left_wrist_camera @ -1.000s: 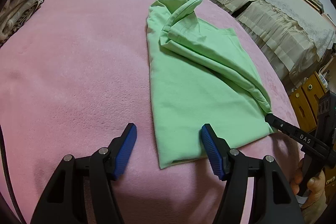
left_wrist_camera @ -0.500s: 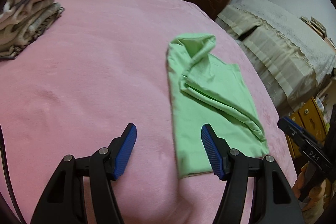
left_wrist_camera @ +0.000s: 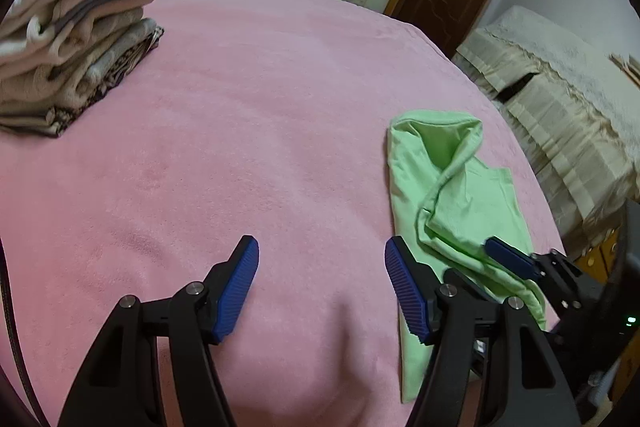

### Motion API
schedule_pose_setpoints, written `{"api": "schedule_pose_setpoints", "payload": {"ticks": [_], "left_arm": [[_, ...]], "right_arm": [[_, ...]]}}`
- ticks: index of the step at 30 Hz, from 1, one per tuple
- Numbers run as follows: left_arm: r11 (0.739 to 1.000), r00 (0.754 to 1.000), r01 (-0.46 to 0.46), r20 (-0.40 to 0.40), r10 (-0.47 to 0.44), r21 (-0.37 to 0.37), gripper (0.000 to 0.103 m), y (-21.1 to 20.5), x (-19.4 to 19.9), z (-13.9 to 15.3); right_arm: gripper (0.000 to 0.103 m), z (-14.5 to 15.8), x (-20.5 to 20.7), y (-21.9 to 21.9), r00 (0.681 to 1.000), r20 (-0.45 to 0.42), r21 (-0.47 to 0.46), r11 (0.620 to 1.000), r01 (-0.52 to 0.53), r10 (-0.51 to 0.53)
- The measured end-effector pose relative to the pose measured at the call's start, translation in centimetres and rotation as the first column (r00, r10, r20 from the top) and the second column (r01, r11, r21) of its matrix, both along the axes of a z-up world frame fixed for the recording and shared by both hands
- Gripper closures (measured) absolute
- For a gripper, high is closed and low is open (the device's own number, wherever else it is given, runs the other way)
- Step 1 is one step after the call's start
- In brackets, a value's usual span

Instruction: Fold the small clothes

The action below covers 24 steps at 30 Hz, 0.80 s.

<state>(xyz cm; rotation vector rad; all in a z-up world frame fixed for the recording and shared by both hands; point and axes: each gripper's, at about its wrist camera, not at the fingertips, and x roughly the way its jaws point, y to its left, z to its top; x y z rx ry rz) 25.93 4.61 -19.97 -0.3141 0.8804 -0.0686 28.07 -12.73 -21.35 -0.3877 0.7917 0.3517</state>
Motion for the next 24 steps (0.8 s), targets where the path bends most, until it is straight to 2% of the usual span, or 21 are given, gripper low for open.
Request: {"api": "schedule_pose_setpoints", "payload": {"ticks": [5,6,8,9,15,17,20,24], "left_arm": [[0.999,0.999,-0.018,-0.038,0.016,-0.051,0.038,1.1,0.1,-1.6],[0.998,0.999,-0.019,-0.043,0.017,-0.057,0.038,1.2,0.1,-1.8],[0.998,0.999,-0.02,-0.048,0.017,-0.061,0.038,1.3,-0.1,-2.1],[0.998,0.999,-0.018,-0.05,0.015,-0.06,0.038,1.2,-0.2,-2.2],[0.998,0.998,0.013,-0.055,-0.016,-0.06,0.038,0.3,-0.8,-2.4],[0.998,0.998,0.025,-0.055,-0.028,-0.059,0.038,-0.1,-1.0,-2.4],[0.997,0.997,0.045,-0.056,-0.048,-0.059,0.038,-1.0,-1.2,-2.4],[0.996,0.995,0.074,-0.06,-0.077,-0.051,0.038,-2.3,-1.2,-2.3]], "right_arm": [[0.051,-1.1,2.1,1.5,1.0,0.015,-0.062,0.998,-0.006,0.007],[0.054,-1.2,2.5,1.6,1.0,0.012,-0.073,0.997,-0.001,0.002],[0.077,-1.3,3.3,1.4,1.0,-0.012,-0.051,0.999,0.0,0.0],[0.097,-1.1,3.6,1.1,1.0,-0.026,-0.031,0.999,0.006,-0.007],[0.097,2.5,4.1,-2.2,0.994,0.053,0.06,0.994,0.094,-0.097],[0.097,4.3,4.7,-4.7,0.983,0.08,0.111,0.982,0.156,-0.165],[0.097,5.7,5.9,-8.8,0.959,0.081,0.178,0.951,0.253,-0.271],[0.096,4.4,8.4,-14.8,0.906,-0.002,0.263,0.874,0.409,-0.423]]}}
